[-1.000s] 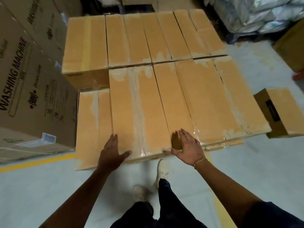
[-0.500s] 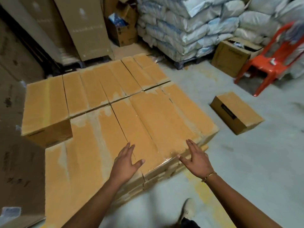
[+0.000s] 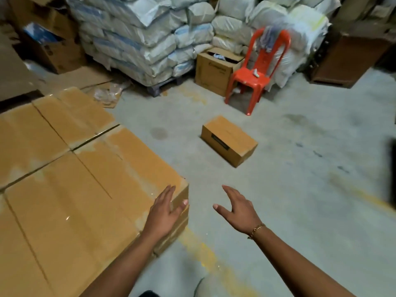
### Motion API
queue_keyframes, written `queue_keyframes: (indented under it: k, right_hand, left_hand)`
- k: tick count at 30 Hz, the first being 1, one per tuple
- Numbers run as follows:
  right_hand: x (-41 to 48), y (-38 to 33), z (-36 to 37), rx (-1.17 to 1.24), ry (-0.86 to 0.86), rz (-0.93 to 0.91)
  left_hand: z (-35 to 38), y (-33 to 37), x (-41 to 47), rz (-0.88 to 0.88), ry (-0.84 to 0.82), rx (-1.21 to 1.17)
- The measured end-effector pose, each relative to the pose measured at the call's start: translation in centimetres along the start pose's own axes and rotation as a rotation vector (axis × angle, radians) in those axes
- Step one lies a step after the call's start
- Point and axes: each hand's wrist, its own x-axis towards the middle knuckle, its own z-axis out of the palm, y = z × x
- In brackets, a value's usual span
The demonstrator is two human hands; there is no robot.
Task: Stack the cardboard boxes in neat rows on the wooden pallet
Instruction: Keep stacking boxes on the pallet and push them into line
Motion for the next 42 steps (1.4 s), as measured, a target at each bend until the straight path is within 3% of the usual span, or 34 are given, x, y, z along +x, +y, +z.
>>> queue_keyframes:
  k: [13,23,35,42]
  right_hand:
    - [11.7,15.7,-10.8,0.073,0.049,0.171]
    - [28.7,26.4,-18.2,0.178,-0.056,0.279]
    - [50.6,40.6,-26.3,0.389,-0.191,0.337]
    - [66.3,51.3,-28.2,0.392,-0.395,0.346]
  left_hand:
    - [11.3,12.0,19.8,0.092,-0.147,0.075]
    - [17.6,20.6,40.3,-0.112,-0.296,-0.129]
    - [26.4,27.3,60.5,-0.344,-0.163,-0.276]
    - [35.8,28.2,72.1,-0.551,-0.054,-0.282]
